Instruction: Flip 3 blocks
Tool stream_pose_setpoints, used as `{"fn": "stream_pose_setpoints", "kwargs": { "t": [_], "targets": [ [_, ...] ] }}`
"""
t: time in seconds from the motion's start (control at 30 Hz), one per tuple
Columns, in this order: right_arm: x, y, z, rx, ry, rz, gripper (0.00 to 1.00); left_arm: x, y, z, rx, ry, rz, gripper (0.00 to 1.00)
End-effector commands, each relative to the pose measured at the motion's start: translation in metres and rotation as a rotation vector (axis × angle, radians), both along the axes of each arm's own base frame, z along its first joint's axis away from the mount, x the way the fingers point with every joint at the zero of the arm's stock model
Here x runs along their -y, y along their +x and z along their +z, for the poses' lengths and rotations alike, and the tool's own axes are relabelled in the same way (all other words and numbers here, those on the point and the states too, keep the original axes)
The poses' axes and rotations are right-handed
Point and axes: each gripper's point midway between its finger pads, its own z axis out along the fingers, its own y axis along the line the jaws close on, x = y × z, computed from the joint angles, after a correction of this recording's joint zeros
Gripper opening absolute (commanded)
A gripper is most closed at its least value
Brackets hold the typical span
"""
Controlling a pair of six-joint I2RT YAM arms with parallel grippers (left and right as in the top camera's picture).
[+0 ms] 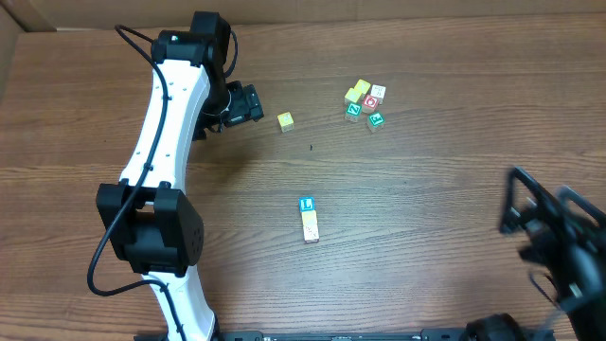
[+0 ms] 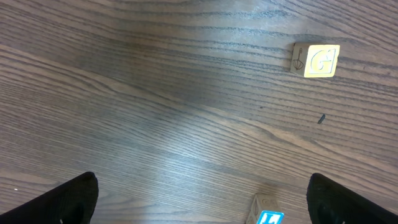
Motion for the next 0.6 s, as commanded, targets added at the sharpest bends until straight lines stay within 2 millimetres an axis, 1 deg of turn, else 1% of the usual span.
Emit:
{"fn": "stream_pose_setpoints", "kwargs": {
  "t": [0.0,0.1,0.2,0.23,0.33,0.4,0.47,0.57],
  "targets": [
    [0.021,-0.022,0.006,0.074,-0.031,-0.084,1.0,0.0,-0.001,0.004,0.012,0.01,-0.009,1.0],
    [0.029,-0.041,0.006,0.142,-0.071,-0.108,1.0,0.0,-0.001,0.004,0.012,0.01,-0.009,1.0],
    [0.028,-0.048,0.009,0.243,-0.157,-0.097,1.0,0.0,-0.001,0.004,0.012,0.01,-0.009,1.0],
    [0.025,-0.048,0.012,0.28,-0.191,-0.083,1.0,0.0,-0.001,0.004,0.012,0.01,-0.009,1.0],
    [0.008,-0.045,0.023,0.42,-0.32,0.0,1.0,0.0,-0.001,0.004,0.012,0.01,-0.009,1.0],
    [-0.007,-0.041,0.028,0.516,-0.402,0.066,1.0,0.0,-0.001,0.004,0.012,0.01,-0.009,1.0],
    [-0.016,-0.036,0.029,0.584,-0.442,0.105,1.0,0.0,-0.001,0.004,0.012,0.01,-0.009,1.0],
    [-0.023,-0.026,0.027,0.669,-0.448,0.121,1.0,0.0,-0.001,0.004,0.012,0.01,-0.009,1.0]
  ]
}}
